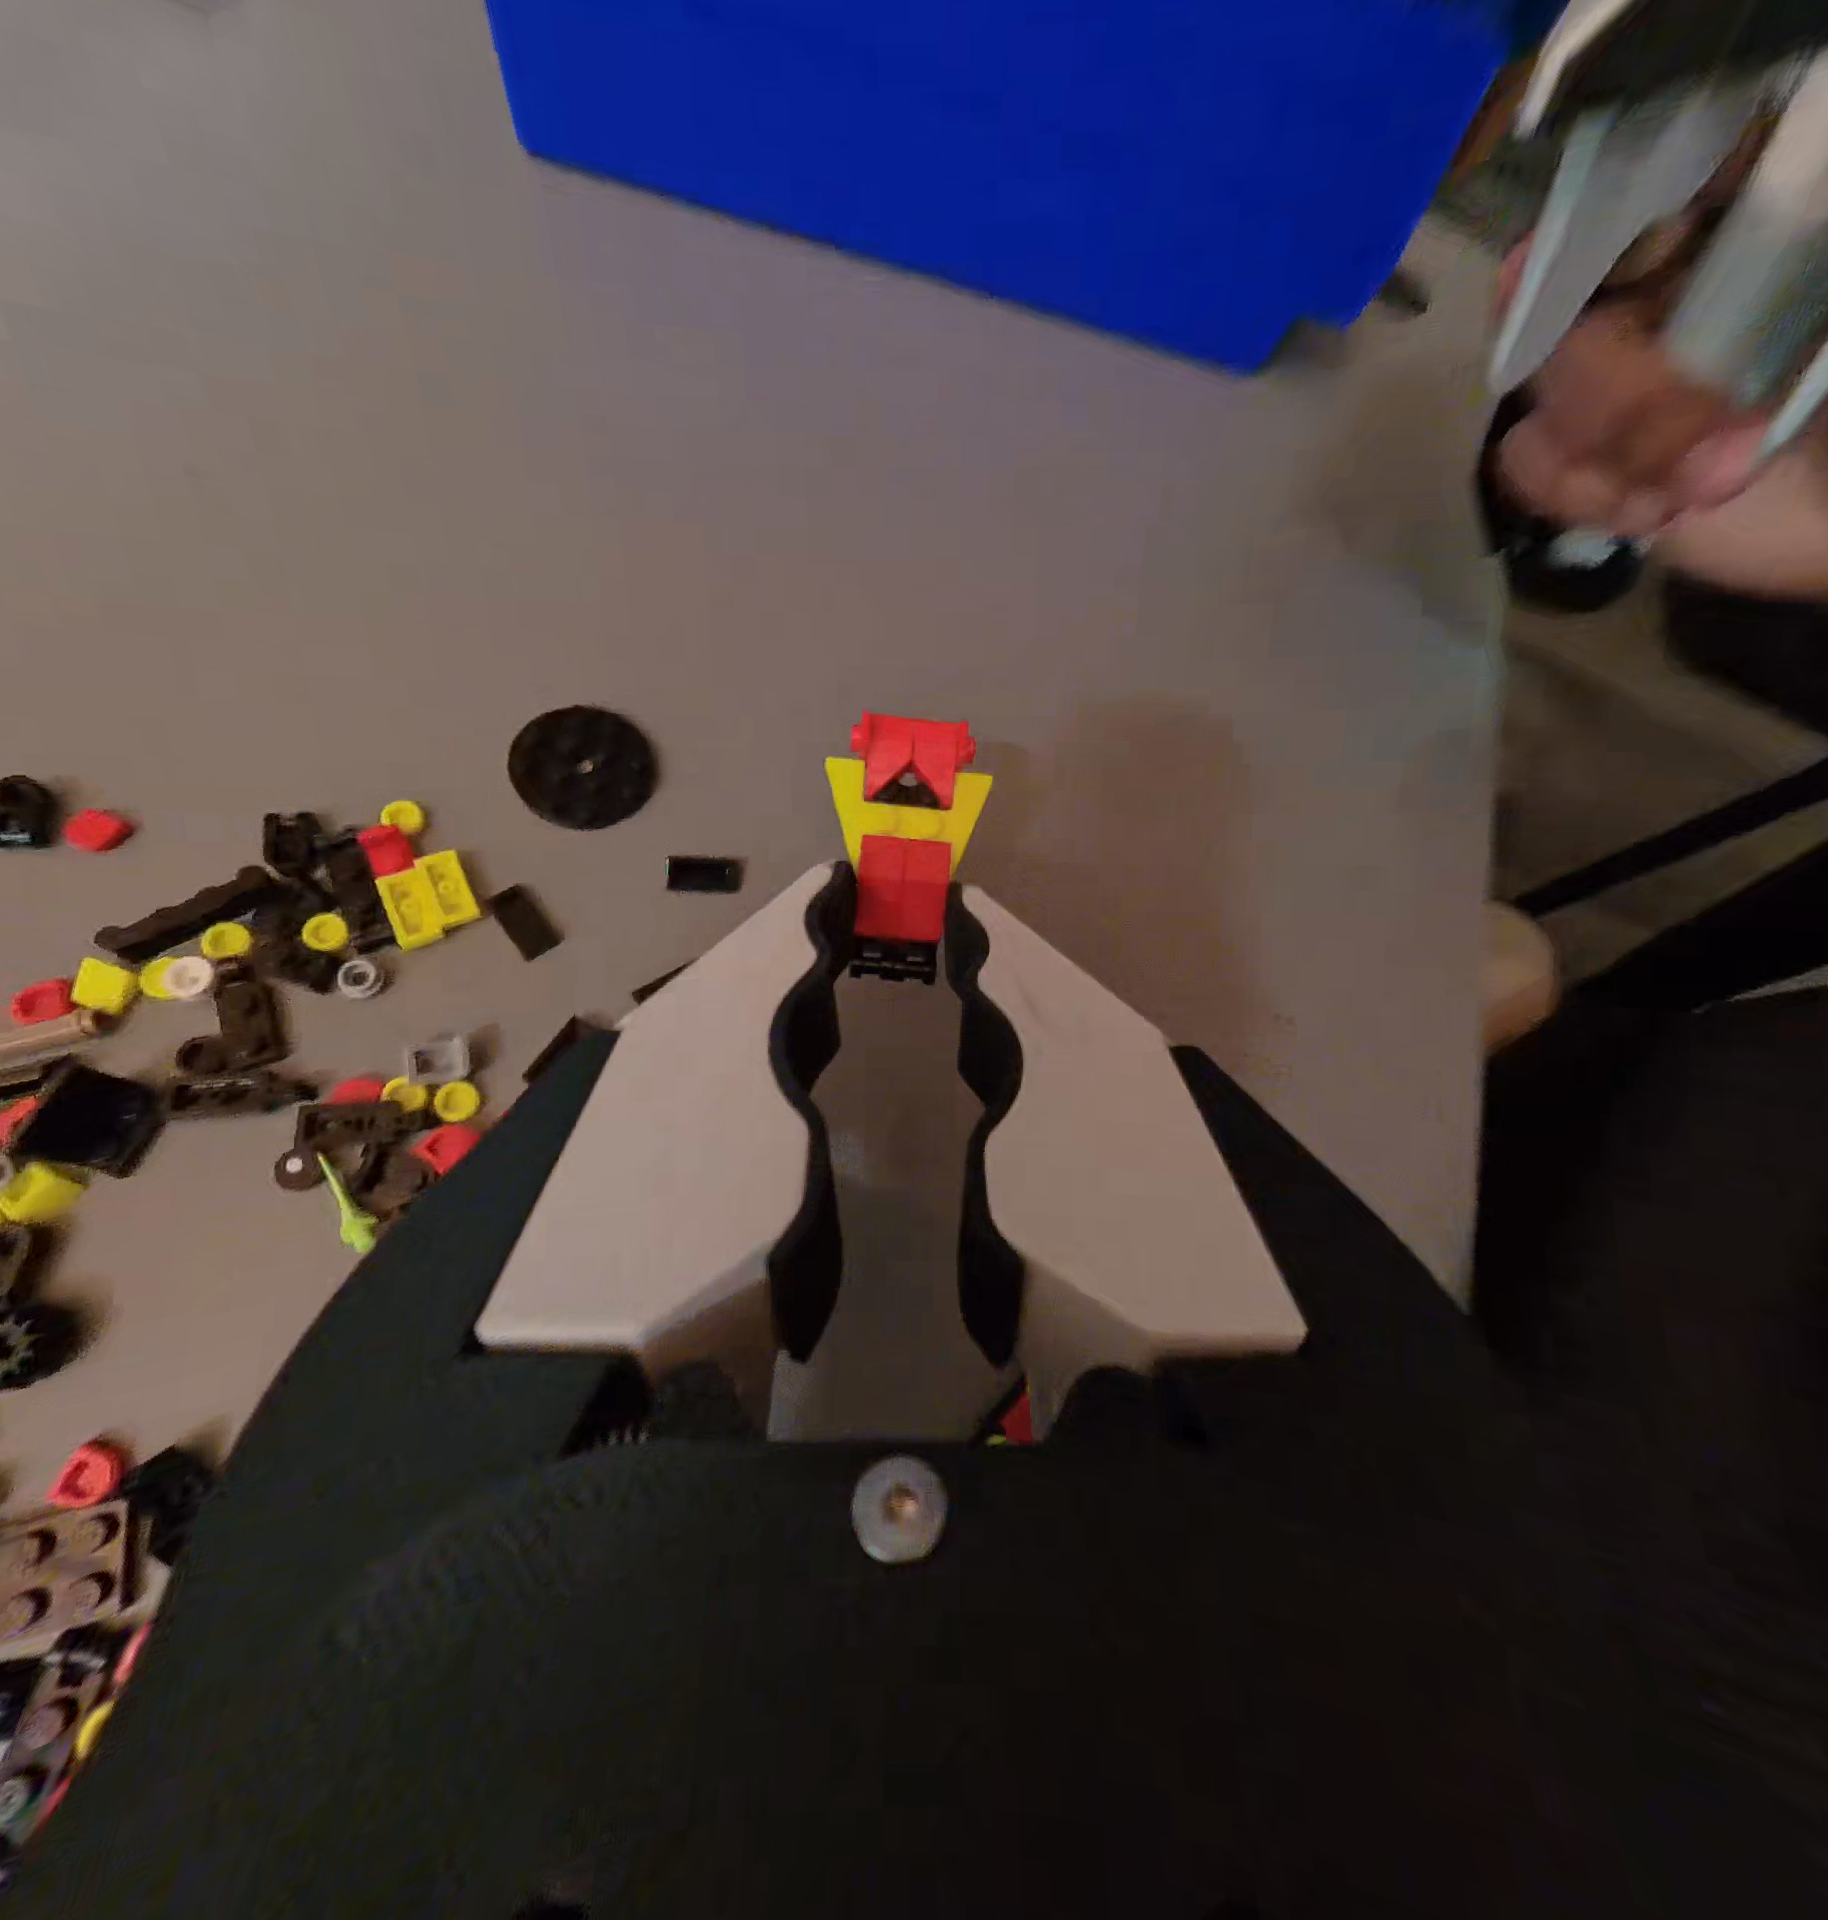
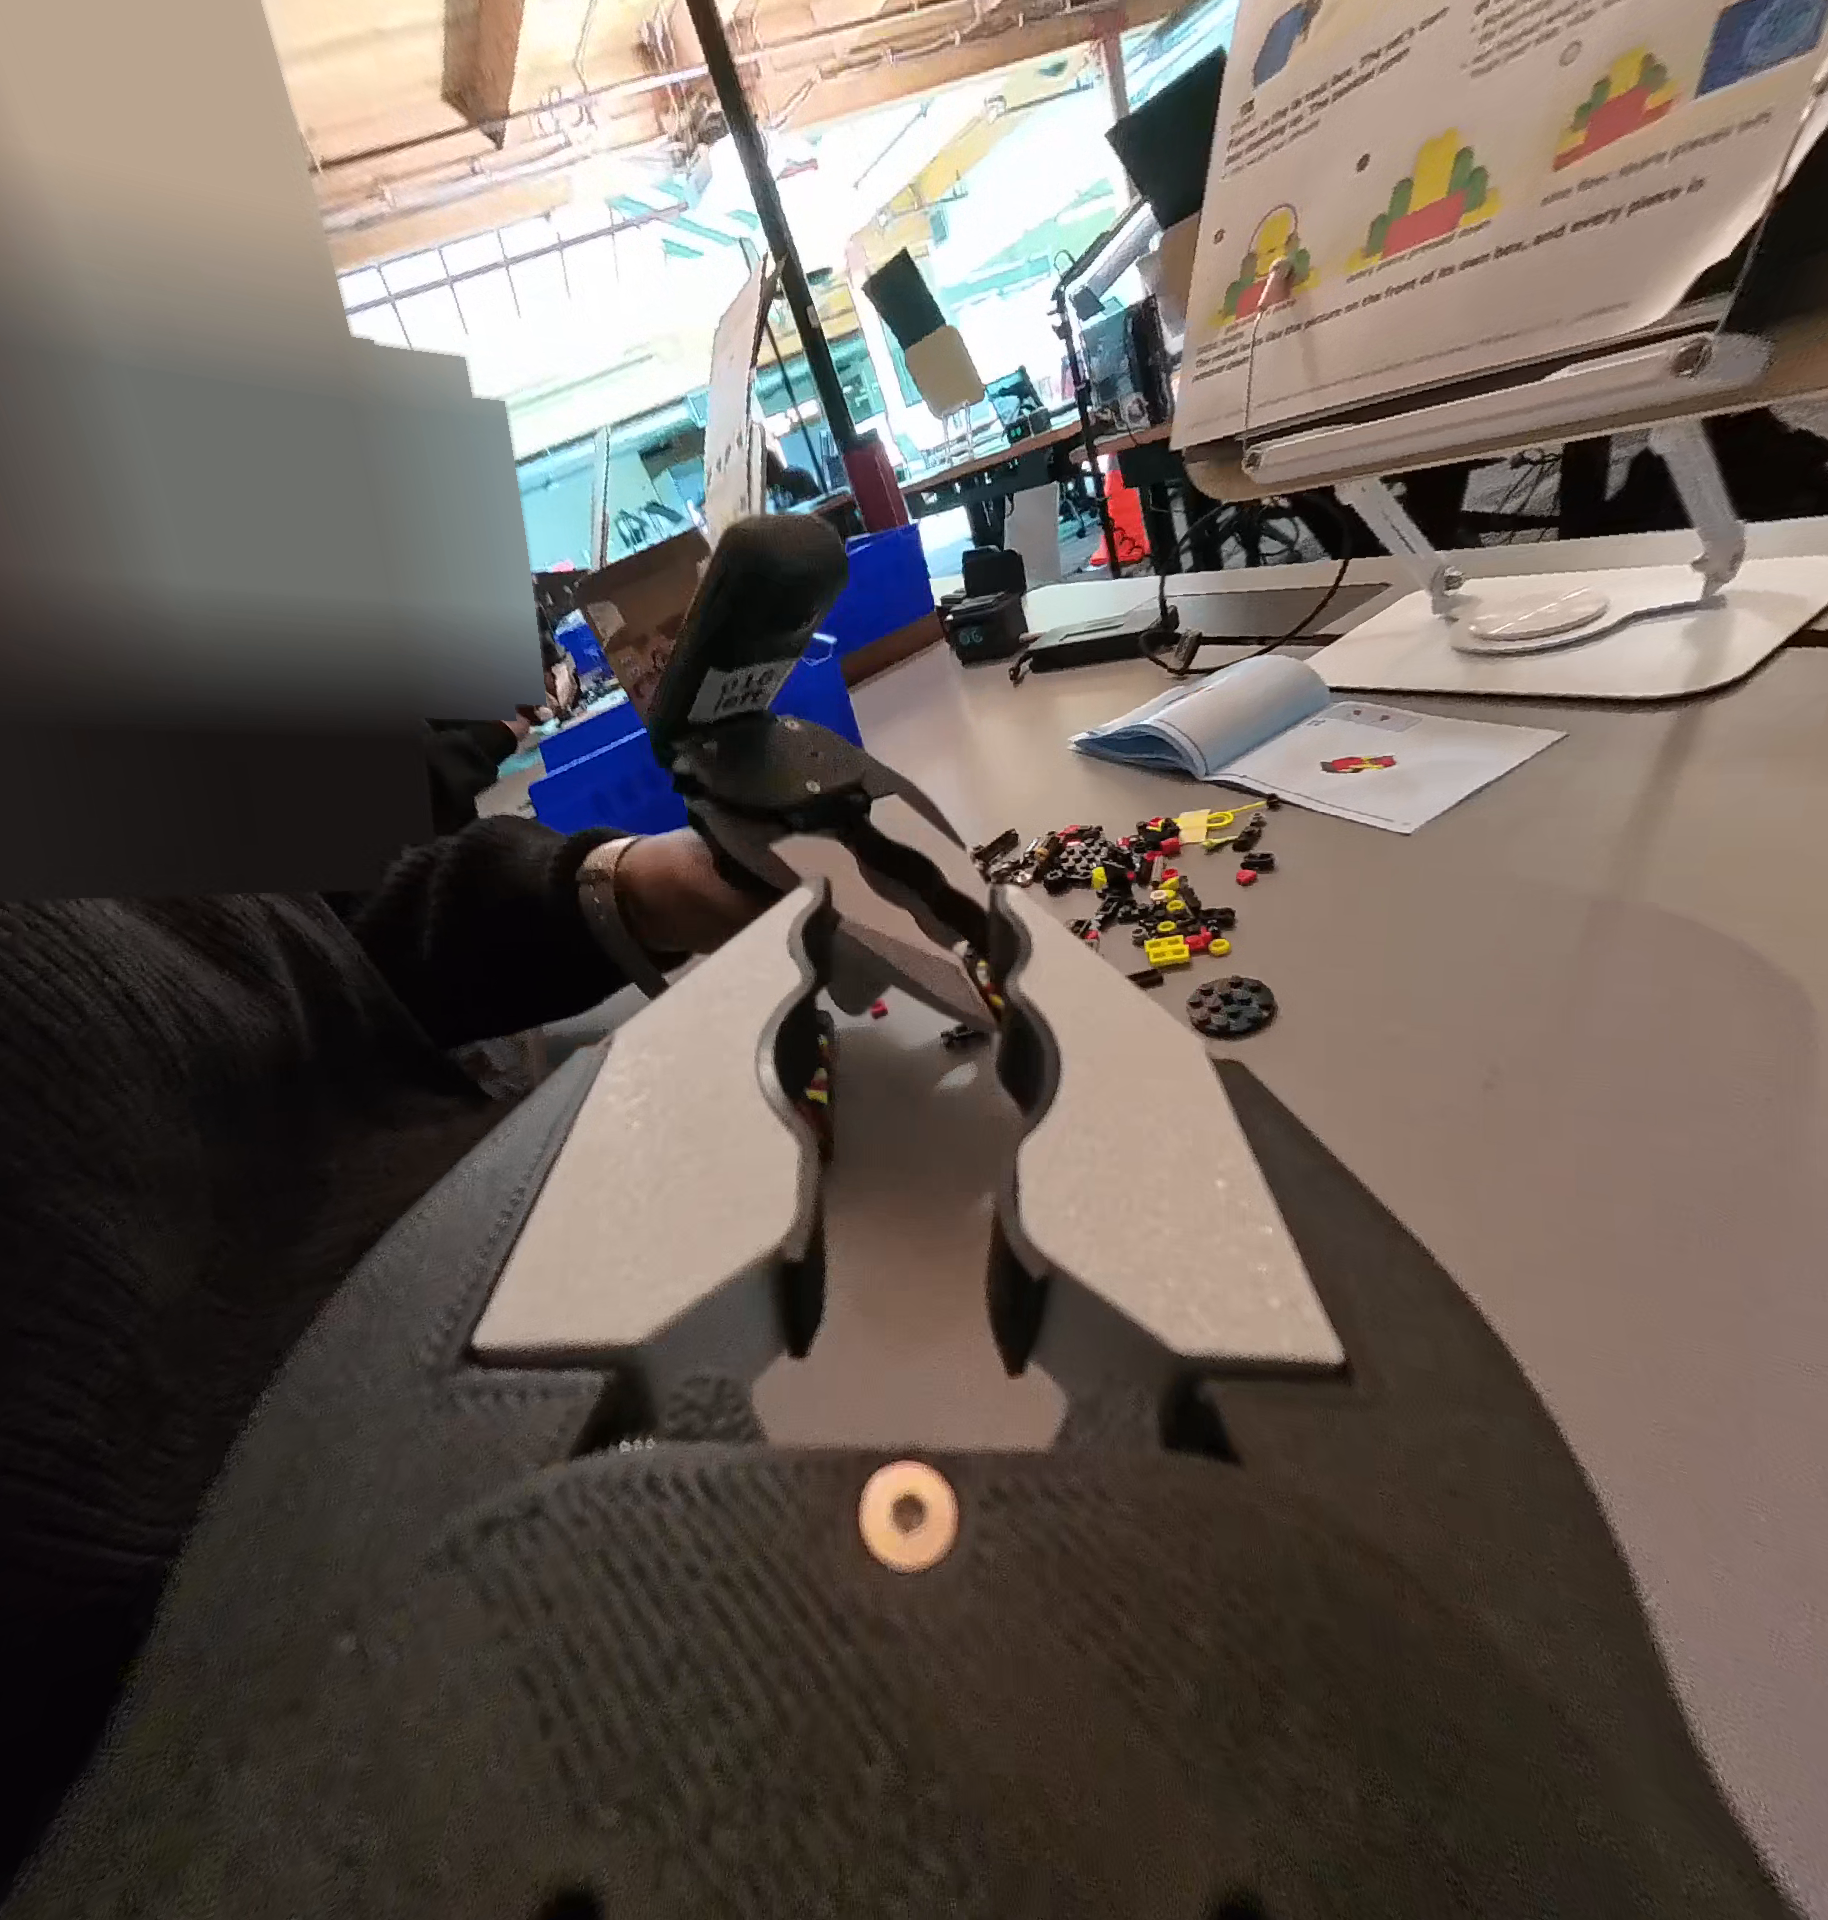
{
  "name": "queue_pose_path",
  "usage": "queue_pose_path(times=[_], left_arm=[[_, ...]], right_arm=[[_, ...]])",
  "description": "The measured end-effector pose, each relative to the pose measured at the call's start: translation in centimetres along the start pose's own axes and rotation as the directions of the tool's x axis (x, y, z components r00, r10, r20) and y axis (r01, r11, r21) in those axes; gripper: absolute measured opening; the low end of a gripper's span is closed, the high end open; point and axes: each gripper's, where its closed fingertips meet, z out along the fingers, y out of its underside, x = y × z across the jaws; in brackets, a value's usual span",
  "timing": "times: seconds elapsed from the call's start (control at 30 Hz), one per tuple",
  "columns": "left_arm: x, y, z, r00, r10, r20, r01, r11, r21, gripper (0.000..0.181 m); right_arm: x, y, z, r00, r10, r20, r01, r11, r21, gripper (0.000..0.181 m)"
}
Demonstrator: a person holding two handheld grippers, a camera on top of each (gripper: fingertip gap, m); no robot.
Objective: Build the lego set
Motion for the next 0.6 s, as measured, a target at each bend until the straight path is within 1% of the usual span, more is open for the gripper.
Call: queue_pose_path(times=[0.1,0.2,0.37,0.6], left_arm=[[-0.1,1.5,0.9,0.998,0.051,0.035,-0.048,0.996,-0.079,0.014],[0.0,2.5,1.5,0.995,0.088,0.047,-0.082,0.989,-0.125,0.014],[0.6,2.7,1.8,0.998,0.059,0.012,-0.057,0.99,-0.128,0.014],[0.7,3.1,2.1,0.999,0.038,-0.003,-0.038,0.99,-0.139,0.014]], right_arm=[[0.1,-0.2,-0.1,0.999,0.043,0.015,-0.043,0.999,0.021,0.029],[0.1,-0.2,-0.1,0.999,0.048,0.018,-0.048,0.999,0.02,0.029],[-0.1,0.1,0.1,0.999,0.044,0.026,-0.044,0.999,0.005,0.029],[-0.1,0.1,0.1,0.998,0.057,0.034,-0.057,0.998,0.007,0.028]])
